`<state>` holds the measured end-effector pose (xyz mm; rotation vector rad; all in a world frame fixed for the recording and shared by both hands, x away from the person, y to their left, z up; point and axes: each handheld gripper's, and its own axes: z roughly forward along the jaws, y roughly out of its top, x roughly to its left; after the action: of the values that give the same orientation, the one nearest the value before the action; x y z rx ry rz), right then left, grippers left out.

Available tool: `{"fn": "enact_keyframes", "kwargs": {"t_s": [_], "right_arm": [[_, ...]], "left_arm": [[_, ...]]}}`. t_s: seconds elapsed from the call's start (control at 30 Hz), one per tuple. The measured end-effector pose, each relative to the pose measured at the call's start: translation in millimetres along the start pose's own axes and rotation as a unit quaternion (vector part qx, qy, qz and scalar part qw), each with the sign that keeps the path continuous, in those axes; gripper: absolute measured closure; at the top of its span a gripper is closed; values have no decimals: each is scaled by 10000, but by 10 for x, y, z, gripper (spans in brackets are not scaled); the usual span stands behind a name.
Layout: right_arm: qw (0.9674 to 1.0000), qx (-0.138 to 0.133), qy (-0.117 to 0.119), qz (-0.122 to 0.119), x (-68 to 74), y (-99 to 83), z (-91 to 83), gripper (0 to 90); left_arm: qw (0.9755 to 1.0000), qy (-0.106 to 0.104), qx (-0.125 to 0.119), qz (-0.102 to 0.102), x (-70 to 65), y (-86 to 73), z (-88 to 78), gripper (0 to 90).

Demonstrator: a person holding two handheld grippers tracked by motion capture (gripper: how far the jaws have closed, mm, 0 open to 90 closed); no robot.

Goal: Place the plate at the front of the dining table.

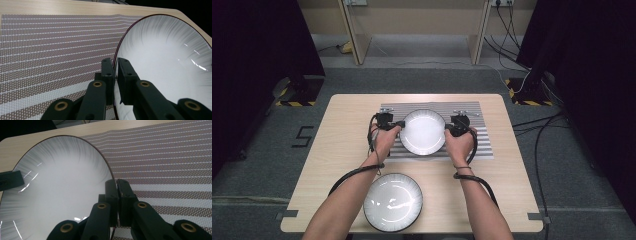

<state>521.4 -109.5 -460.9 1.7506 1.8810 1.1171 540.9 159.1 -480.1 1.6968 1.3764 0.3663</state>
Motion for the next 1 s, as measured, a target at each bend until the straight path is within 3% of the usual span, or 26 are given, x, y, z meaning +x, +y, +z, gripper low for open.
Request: {"fn": "enact_keyframes", "kwargs": {"t_s": [1.0], "right_arm": [[9999, 120, -21, 78, -25, -21, 116, 880]], "left_arm": [[9999, 29, 80, -67, 42, -34, 101, 831]]}}
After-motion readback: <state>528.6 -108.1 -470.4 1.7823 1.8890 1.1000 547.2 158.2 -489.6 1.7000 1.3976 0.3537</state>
